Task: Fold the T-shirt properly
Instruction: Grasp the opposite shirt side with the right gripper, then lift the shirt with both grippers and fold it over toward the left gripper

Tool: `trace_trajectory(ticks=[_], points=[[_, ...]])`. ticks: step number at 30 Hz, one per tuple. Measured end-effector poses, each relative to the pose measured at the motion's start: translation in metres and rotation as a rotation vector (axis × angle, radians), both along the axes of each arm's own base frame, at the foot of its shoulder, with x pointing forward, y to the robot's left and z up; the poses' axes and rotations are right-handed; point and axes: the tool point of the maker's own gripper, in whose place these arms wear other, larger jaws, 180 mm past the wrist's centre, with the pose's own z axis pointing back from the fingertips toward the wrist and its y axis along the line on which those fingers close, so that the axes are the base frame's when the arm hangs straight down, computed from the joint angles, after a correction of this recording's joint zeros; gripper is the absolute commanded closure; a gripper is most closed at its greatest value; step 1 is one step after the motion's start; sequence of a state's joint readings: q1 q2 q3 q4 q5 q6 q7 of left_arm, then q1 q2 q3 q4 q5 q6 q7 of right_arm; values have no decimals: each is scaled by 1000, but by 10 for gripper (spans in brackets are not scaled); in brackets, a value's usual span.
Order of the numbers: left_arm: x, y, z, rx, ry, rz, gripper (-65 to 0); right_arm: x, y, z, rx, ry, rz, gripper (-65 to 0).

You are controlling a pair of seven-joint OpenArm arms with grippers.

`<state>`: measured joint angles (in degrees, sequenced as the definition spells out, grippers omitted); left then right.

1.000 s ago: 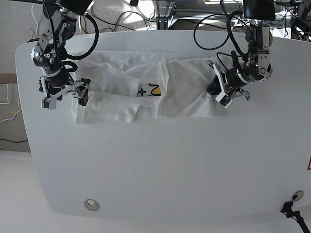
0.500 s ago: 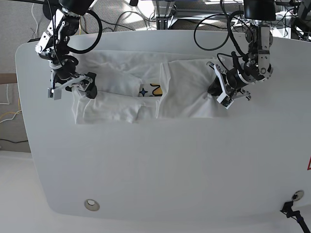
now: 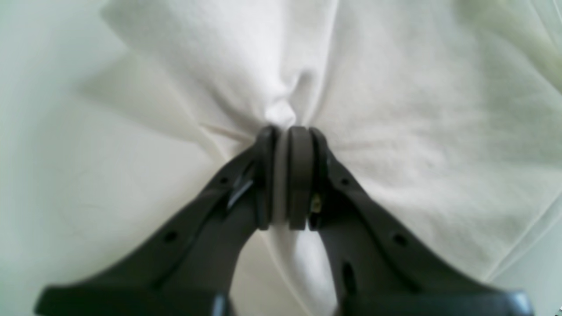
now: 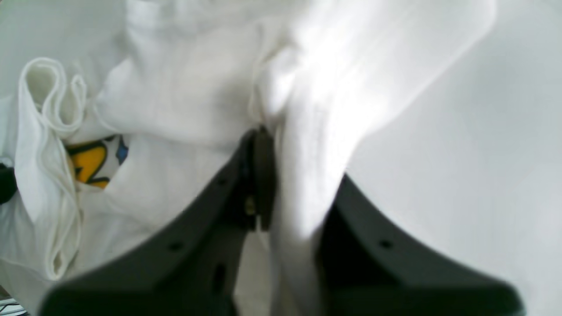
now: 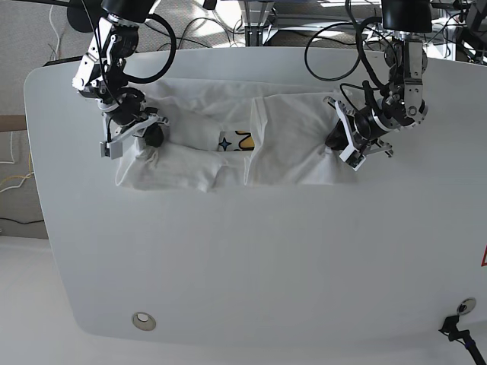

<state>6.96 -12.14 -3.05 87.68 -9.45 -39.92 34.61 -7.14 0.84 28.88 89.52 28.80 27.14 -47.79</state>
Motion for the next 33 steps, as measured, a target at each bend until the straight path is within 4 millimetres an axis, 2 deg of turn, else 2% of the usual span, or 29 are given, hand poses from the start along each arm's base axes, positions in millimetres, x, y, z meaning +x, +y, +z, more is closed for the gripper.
trace_trajectory(ticks=[4,8,10,12,18,20,23,27,33], points=[[0,0,0,-1,0,0,-44,1,4,4,-48,5,66,0],[0,0,0,-1,1,0,-44,6,30,37,-81,-85,141,0],[0,-1,0,-1,0,0,-44,8,49,52,-75,-125,175,0],[0,-1,0,-1,1,-2,-44,5,75,57,-70,-135,247,0],[0,-2,0,-1,1,-2,-44,-1,169,81,70,-198,396,0],[0,-2,0,-1,1,-3,-44,0,191,89,108,-215,427,0],[0,-2,-1,0,1,-3,-44,3,218,100,153,-246,467,0],[0,-2,-1,0,1,-3,-44,-3,239,93,175,-218,526,0],[0,-2,-1,0,1,-3,-44,2,271,111,208,-264,599,0]])
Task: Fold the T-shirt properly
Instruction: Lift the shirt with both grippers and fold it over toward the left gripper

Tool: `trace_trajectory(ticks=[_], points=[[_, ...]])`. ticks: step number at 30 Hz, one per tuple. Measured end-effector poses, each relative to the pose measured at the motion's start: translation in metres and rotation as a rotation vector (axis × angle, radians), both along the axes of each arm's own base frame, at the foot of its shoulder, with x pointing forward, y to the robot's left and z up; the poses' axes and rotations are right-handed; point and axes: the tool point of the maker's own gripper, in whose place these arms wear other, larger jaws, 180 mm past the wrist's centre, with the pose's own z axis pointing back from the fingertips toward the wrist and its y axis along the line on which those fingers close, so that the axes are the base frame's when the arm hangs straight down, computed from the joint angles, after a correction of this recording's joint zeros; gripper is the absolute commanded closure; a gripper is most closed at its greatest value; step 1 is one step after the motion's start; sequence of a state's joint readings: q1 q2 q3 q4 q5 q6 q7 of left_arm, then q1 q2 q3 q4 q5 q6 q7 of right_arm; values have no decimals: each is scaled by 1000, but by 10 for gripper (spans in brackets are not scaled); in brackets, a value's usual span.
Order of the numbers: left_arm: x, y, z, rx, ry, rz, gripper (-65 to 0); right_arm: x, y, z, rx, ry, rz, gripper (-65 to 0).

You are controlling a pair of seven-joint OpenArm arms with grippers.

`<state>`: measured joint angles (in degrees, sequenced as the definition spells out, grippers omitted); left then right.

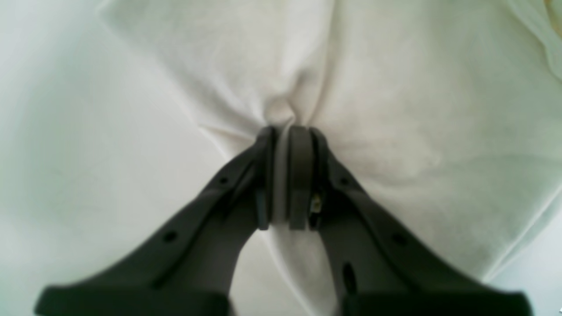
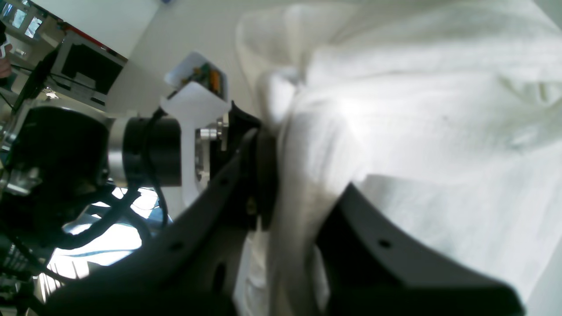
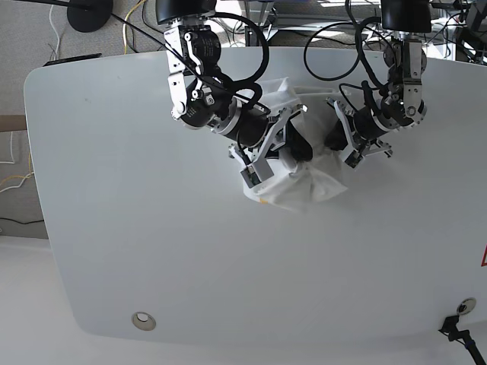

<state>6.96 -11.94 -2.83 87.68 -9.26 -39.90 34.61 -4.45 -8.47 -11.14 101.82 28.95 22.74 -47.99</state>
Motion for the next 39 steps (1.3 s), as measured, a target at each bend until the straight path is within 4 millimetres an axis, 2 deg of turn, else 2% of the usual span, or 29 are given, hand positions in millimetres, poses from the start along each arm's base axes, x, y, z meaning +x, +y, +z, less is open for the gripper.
trace_trajectory(ticks=[8,10,14,16,19,23,25,28,30,31,33,36,39], points=[[0,0,0,0,0,0,-45,-2,8,-24,1,62,7,0],[0,0,0,0,0,0,-46,-2,8,-25,1,62,8,0],[0,0,0,0,-1,0,-46,-7,17,-23,0,56,38,-253],[0,0,1,1,-2,0,-46,-12,26,-20,-1,44,71,-357],[-1,8,4,22,-4,12,-46,-11,42,-8,-8,-4,134,-460],[14,36,30,81,-83,53,-46,-13,55,4,-7,-44,183,-471],[26,58,56,125,-158,59,-46,-8,56,10,-13,-64,190,-471],[57,105,103,188,-288,172,-46,6,41,24,-43,-145,181,-471],[65,125,126,206,-350,214,-46,11,31,20,-75,-154,175,-471],[66,126,131,205,-365,213,-46,11,24,14,-95,-150,174,-471],[64,127,125,214,-341,214,-46,9,15,3,-135,-137,176,-471],[67,126,129,198,-357,223,-46,10,0,-15,-253,-157,173,-470],[60,117,115,161,-327,245,-46,5,-19,-41,-405,-163,150,-469]])
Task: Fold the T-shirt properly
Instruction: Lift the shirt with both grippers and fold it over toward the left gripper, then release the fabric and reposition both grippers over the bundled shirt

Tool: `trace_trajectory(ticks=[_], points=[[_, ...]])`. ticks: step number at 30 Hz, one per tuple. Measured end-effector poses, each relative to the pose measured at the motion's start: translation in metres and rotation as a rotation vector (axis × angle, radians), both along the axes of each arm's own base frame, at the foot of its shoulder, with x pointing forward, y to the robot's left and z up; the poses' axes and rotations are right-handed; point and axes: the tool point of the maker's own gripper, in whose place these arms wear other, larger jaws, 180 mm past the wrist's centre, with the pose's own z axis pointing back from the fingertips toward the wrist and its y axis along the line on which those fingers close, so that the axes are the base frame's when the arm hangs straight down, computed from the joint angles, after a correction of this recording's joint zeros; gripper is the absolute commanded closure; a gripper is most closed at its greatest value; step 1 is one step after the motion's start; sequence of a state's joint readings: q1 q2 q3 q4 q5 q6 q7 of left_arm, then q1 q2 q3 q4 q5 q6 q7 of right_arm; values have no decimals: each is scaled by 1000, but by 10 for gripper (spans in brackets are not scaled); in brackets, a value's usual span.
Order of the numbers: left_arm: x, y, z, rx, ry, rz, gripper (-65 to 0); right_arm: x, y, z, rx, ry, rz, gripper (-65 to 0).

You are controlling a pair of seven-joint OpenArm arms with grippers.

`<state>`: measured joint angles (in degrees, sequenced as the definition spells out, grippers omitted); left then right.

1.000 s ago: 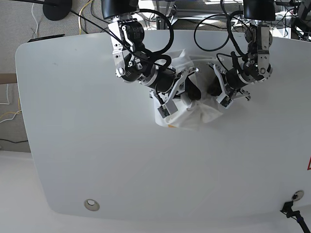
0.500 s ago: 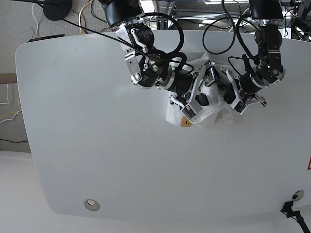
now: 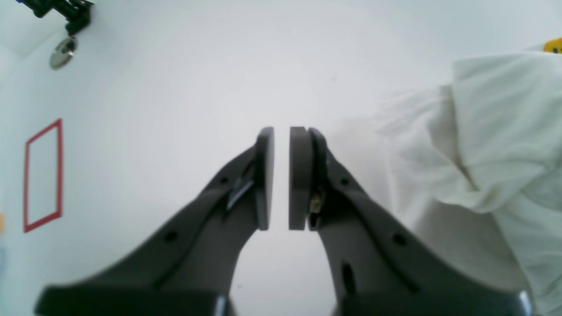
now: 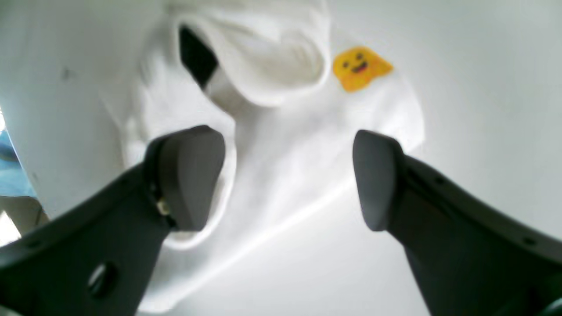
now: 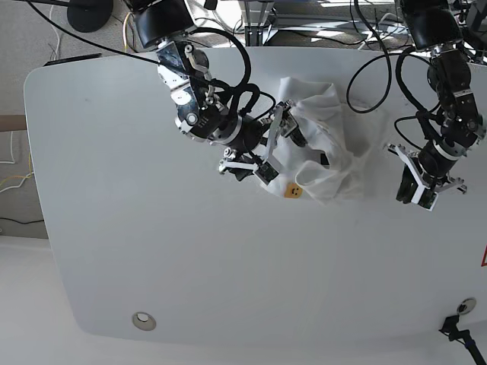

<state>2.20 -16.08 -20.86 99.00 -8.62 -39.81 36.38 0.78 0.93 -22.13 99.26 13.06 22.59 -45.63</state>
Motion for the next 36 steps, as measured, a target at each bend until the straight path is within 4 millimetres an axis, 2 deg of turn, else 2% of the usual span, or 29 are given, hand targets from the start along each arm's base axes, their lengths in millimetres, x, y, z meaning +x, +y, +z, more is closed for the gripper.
trace_trajectory(ticks=[2,4,7,9,11,12,23,28,32,36], points=[[-11,-10,-13,-18,33,-26,-46,-10,-12,-9,-78,-17,11,-459],[-17,-7,-20,-5,62,-18,-45,-10,-23,-6,-129,-56,-8,-400],[-21,-15,-27,-7,81,-41,-45,-12,-34,0,-156,-103,-9,-254],[-26,-21,-32,-26,91,-55,-45,-17,-43,-8,-194,-93,-3,-141],[-28,-19,-35,-15,105,-51,-45,-19,-50,-13,-216,-81,-4,-24],[-28,-16,-35,-6,106,-46,-45,-18,-50,-13,-223,-84,-9,0],[-27,-15,-33,-9,100,-41,-45,-38,-38,-21,-183,-33,-2,0],[-26,-15,-33,-9,99,-40,-45,-47,-7,-13,-128,-34,48,0],[-26,-15,-33,-10,99,-40,-45,-58,8,-24,-124,5,82,0],[-31,-15,-37,-9,113,-40,-45,-61,25,-24,-106,14,112,0]])
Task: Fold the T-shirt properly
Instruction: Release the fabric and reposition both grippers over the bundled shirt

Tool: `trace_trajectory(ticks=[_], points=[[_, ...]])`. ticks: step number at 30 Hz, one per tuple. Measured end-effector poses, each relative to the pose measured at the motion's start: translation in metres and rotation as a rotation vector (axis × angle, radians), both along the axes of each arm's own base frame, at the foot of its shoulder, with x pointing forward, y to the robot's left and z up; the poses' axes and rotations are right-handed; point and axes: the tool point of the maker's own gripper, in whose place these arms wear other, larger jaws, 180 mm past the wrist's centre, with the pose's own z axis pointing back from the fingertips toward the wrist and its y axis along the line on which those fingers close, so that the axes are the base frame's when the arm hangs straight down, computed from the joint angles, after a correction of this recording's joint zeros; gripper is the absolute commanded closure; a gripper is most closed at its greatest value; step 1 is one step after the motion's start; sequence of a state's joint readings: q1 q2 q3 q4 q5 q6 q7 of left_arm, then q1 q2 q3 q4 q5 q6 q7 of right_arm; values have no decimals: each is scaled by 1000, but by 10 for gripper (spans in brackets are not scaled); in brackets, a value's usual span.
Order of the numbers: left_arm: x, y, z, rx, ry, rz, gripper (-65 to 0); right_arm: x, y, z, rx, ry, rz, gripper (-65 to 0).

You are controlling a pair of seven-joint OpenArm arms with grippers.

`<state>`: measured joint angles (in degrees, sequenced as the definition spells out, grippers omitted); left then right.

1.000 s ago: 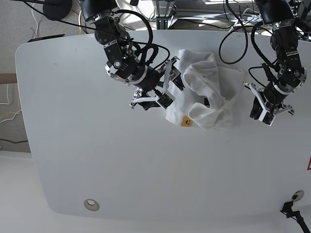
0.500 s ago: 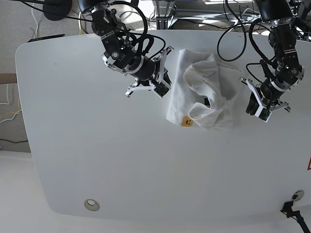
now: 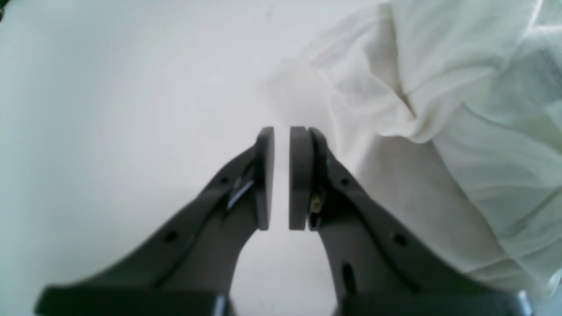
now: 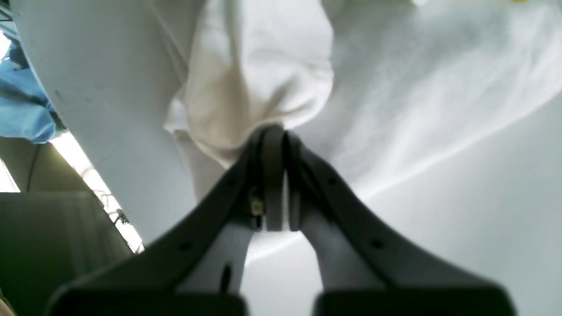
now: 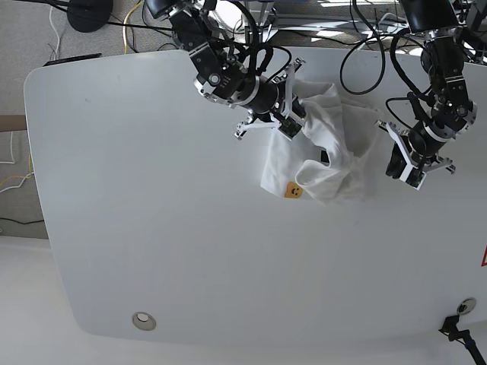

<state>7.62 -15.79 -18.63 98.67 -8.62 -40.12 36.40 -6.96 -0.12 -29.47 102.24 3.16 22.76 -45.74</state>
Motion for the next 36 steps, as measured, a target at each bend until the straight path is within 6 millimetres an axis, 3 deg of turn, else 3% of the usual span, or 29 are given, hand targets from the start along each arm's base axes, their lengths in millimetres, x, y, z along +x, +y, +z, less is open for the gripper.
trace_trajectory(ticks=[4,11,13,17,19,22,25,28,32,36], points=[[-2,1,-1,1,4,1,-45,16,23,9,36,-8,5,0],[-2,0,0,-4,2,-1,-45,34,83,18,73,-43,146,0],[-1,0,0,0,1,0,-45,47,85,23,82,-65,134,0],[10,1,11,3,-33,-4,-45,81,87,54,156,-81,48,0],[12,6,17,2,-52,12,-45,91,81,68,176,-103,15,0],[11,9,20,11,-61,22,-45,110,45,76,148,-133,-54,0],[11,9,20,7,-62,23,-45,114,-1,48,44,-113,-118,0],[11,9,20,8,-62,23,-45,96,-25,18,-4,-46,-133,0],[9,9,18,7,-56,24,-45,85,-35,3,-28,-14,-137,0],[7,10,16,10,-47,25,-45,81,-23,6,0,-6,-132,0]])
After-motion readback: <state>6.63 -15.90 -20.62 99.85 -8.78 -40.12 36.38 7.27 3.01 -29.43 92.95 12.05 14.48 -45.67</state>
